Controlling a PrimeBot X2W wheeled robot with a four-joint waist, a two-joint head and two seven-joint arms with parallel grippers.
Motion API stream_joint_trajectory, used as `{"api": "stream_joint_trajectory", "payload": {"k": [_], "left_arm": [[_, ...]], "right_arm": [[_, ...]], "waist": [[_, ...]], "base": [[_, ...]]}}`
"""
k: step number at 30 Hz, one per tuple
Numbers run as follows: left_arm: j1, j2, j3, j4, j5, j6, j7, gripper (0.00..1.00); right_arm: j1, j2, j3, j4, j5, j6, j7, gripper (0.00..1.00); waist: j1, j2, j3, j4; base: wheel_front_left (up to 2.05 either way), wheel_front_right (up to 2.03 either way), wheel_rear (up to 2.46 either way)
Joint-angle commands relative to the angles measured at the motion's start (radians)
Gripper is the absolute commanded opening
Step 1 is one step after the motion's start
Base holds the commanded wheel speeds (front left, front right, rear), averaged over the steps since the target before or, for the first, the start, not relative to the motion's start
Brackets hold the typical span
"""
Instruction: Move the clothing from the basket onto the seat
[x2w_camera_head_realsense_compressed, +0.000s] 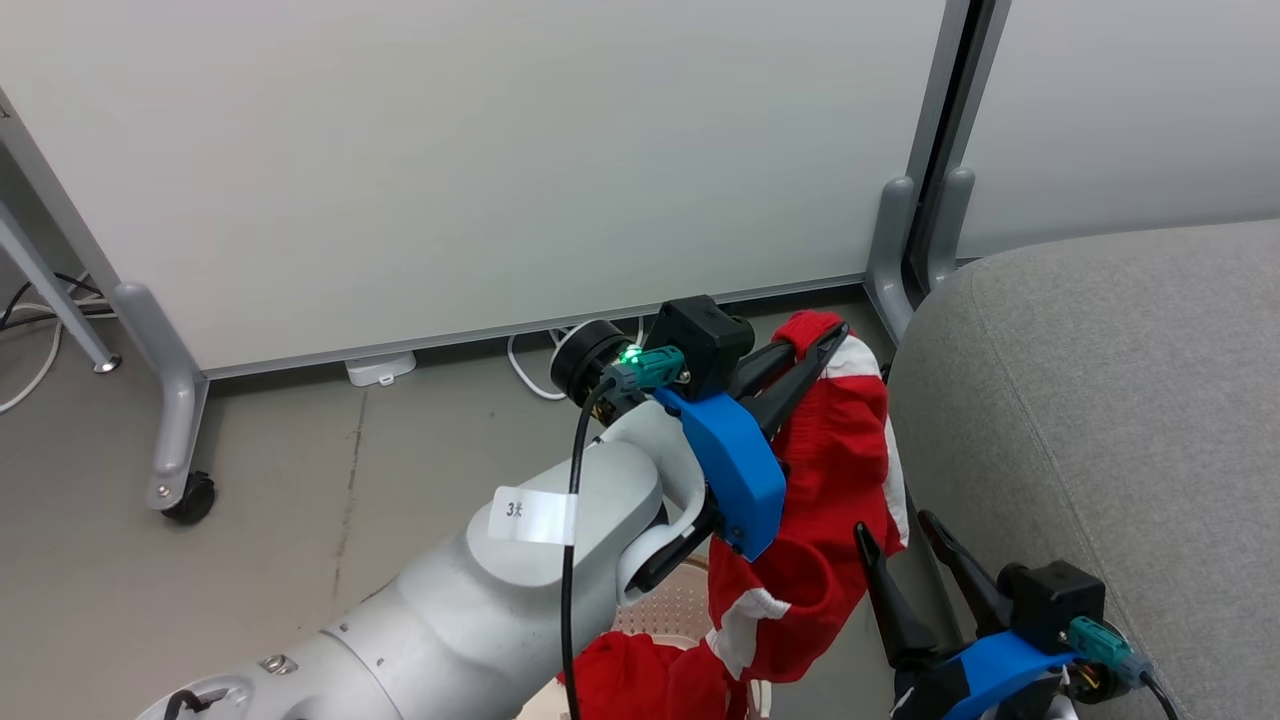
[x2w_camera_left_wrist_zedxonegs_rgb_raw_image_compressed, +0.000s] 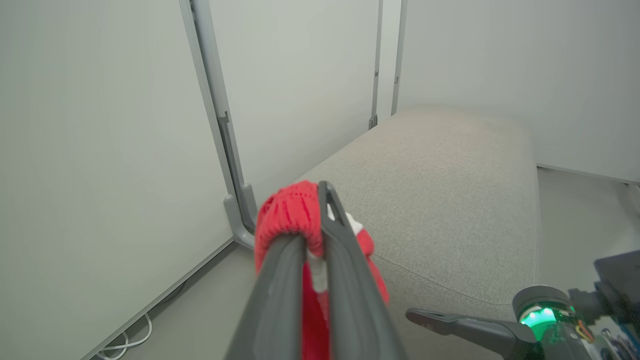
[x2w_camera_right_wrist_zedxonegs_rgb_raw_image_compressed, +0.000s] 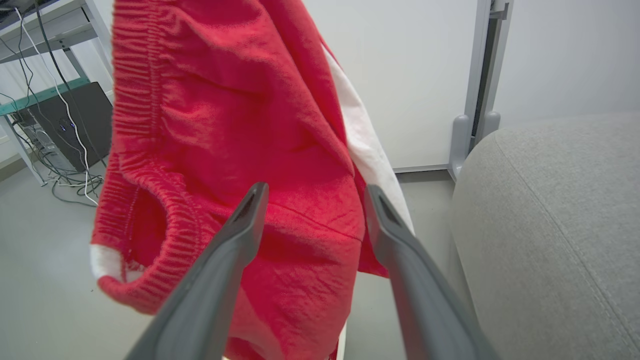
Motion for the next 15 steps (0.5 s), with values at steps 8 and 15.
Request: {"api": "stream_joint_trajectory", "payload": {"k": [8,15], "left_arm": [[-0.024,0.000,-0.025,0.011,-0.026,0.003,-0.011,0.00],[-0.026,0.000,-0.033,0.011,-0.034,0.006,-0.015,0.00]], "right_arm": [[-0.004,-0.004,0.018,-0.011,0.001,0.000,0.005,1.00],[-0.015,-0.004,0.081,-0.033,0.011,0.000,0.024,1.00]], "waist": [[0.0000,-0.0001,0.007,-0.001],[0.0000,-0.0001,0.007,-0.009]], "base": [[0.00,0.00,0.00],[0.00,0.00,0.00]]}}
